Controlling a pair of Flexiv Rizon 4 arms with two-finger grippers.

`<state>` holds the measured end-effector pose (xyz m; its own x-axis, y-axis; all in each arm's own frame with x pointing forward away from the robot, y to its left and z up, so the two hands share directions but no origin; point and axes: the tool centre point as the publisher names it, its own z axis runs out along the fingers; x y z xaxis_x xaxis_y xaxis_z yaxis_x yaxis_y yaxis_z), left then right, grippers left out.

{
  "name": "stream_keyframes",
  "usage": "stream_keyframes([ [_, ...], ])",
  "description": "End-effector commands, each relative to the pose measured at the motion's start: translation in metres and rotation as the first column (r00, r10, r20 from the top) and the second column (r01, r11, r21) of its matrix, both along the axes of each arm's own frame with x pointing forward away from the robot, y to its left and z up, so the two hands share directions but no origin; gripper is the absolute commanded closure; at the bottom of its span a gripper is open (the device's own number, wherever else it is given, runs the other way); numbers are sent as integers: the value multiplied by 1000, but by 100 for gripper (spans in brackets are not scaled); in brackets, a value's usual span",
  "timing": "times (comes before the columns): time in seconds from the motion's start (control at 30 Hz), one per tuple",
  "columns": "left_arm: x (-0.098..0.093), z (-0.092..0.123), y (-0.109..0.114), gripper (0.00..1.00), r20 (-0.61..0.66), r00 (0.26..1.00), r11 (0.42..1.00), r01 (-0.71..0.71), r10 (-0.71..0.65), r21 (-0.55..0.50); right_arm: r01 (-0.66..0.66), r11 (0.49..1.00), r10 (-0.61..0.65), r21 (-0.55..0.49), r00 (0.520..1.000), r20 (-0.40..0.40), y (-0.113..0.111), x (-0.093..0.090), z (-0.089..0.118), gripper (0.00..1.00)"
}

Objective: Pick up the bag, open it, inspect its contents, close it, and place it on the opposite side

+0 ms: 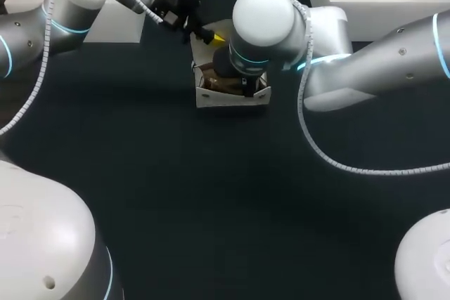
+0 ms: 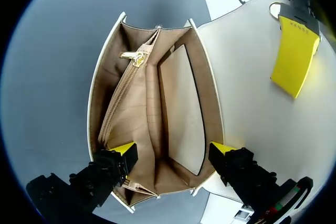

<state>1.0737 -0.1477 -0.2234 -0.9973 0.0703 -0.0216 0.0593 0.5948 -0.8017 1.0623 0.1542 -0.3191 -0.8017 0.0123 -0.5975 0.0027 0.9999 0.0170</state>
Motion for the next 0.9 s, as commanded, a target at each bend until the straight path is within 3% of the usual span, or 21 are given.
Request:
stream_keyframes([
  [0.03,2,-1,0,100,-4,1000,1000,5,-5,-4,2,1000,-2,-3,1000,-1,0,4,-4,0],
  [0.47,2,-1,0,100,-2,1000,1000,4,-4,-4,2,1000,-2,0,1000,5,-1,4,-2,0],
  [0.53,2,-1,0,100,-1,1000,1000,4,-4,-4,2,1000,-2,4,1000,15,-1,4,1,27],
  [0.57,2,-1,0,100,0,1000,1000,4,-4,-4,3,1000,-3,6,1000,21,-1,3,3,49],
  [0.9,-10,11,2,100,30,999,1000,11,-11,1,23,999,-30,45,987,158,-6,-10,47,60],
])
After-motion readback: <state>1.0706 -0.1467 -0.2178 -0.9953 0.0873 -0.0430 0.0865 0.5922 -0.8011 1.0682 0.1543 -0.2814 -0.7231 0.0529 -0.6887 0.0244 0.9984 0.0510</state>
